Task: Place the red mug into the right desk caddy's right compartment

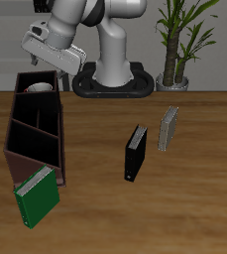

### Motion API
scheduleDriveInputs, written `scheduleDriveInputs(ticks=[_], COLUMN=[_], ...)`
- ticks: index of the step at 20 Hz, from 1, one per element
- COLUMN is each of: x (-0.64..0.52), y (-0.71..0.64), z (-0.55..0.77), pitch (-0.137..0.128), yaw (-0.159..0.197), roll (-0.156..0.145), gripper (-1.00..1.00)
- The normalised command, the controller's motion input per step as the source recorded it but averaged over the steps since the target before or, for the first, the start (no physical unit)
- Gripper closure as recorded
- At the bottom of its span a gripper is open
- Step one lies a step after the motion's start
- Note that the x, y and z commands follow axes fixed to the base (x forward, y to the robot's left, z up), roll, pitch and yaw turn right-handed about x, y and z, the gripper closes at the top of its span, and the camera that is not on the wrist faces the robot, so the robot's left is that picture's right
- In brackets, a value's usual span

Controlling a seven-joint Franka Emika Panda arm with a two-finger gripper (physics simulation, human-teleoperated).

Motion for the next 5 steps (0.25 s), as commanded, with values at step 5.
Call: scheduleDriveInputs(ticks=[5], x=[-0.15], y=[0.28], z=[0.62], pitch=[-0.097], yaw=[0.055], roll=[0.050], gripper=[-1.00])
